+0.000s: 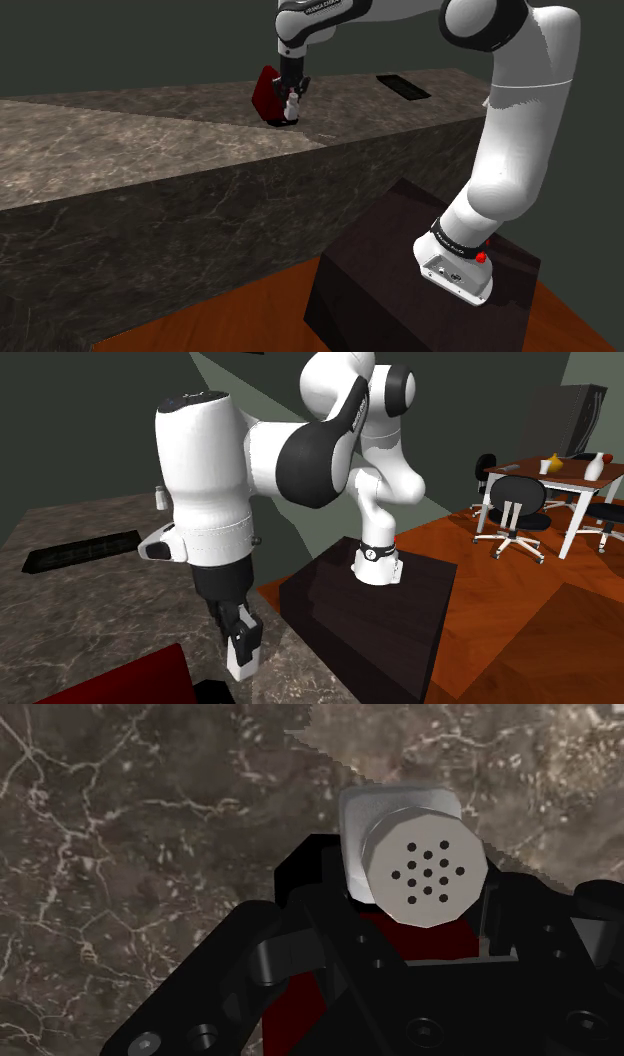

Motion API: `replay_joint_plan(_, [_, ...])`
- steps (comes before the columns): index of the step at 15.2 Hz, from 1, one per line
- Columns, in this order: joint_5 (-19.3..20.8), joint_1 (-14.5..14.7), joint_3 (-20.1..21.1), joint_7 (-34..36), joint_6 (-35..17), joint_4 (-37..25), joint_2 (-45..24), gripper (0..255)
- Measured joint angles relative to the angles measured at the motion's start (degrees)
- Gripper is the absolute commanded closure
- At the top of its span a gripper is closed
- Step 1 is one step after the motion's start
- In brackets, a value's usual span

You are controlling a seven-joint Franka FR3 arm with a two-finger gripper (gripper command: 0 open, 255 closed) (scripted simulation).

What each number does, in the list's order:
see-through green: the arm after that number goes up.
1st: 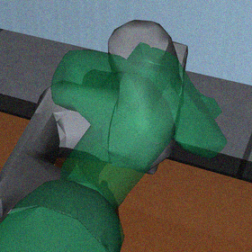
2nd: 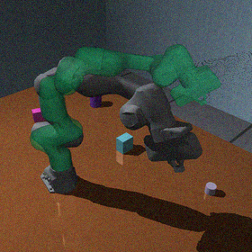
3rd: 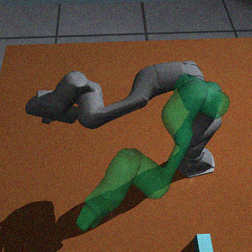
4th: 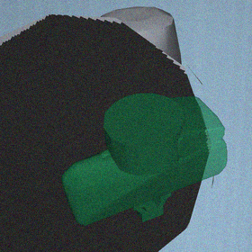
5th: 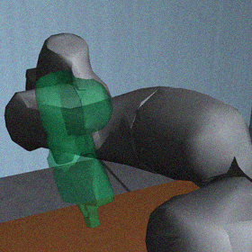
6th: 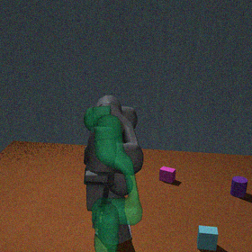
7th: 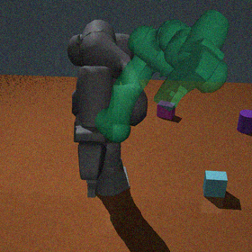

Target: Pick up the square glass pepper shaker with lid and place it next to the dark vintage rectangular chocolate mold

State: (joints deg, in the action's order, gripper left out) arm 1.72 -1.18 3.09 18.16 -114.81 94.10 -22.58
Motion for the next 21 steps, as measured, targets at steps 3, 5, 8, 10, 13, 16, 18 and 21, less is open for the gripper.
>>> replay_joint_plan(3, [-0.05, 0.03, 0.03, 0.01, 1.97, -1.27, 0.71, 255])
replay_joint_plan(5, [-0.08, 0.02, 0.05, -0.03, 3.41, -2.35, 1.06, 255])
replay_joint_plan(8, [-0.12, 0.04, 0.07, -0.05, 5.4, -3.71, 1.69, 255])
replay_joint_plan(10, [-0.16, -0.02, 0.05, -0.18, 6.85, -4.95, 1.9, 255])
replay_joint_plan(13, [-0.2, -0.04, 0.05, -0.25, 8.99, -6.75, 2.25, 255])
replay_joint_plan(16, [-0.21, 0.04, 0.1, -0.18, 11.19, -8.61, 2.59, 255])
replay_joint_plan(18, [-0.22, 0.08, 0.12, -0.16, 12.54, -10.03, 2.52, 255])
replay_joint_plan(21, [-0.23, 0.12, 0.13, -0.16, 15.0, -12.41, 2.6, 255])
